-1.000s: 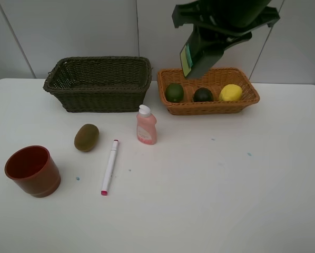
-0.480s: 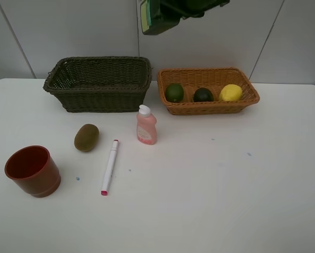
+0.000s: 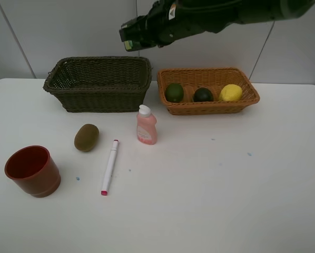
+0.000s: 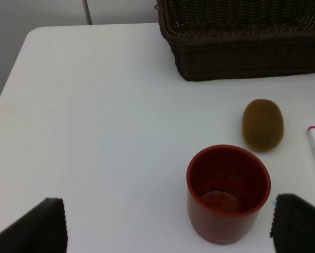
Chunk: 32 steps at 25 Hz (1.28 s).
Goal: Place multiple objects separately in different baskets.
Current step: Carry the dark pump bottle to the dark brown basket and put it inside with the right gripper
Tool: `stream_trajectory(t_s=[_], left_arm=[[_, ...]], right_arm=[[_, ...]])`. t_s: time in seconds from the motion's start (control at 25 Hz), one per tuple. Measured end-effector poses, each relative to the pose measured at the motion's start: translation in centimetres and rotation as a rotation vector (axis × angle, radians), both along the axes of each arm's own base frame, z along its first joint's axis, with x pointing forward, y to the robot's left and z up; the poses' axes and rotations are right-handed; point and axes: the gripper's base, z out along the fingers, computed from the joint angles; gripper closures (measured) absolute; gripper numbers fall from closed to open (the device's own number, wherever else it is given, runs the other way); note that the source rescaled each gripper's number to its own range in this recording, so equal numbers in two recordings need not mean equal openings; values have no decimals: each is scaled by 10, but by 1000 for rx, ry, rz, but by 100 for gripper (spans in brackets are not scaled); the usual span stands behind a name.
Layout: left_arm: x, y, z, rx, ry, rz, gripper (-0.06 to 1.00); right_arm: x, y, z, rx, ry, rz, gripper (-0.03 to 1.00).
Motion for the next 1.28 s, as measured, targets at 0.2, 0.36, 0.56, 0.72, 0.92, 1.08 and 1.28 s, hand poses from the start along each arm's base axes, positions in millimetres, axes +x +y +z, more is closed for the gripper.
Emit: stream_trajectory(t_s=[0.2,0.36,0.56,0.72,0.92,1.08,1.28], left_arm=[[0,0,0,0,0,0,-6],[0,0,0,0,0,0,-6],[0,0,0,0,0,0,-6],[0,0,0,0,0,0,-6],[0,0,0,0,0,0,-6],[0,0,0,0,0,0,-6],[0,0,0,0,0,0,-6]], right_arm=[[14,12,-34,-11,-28,37,94],[28,30,-48,-3,-49,56,94],[46,50,-60,-7,-55,62,94],[57,57,-80,-35,-22,53,94],[63,60,-105,-77,30,45,94],[63,60,-115,-96,53,42,94],[63,60,-115,-94,51,43,94]])
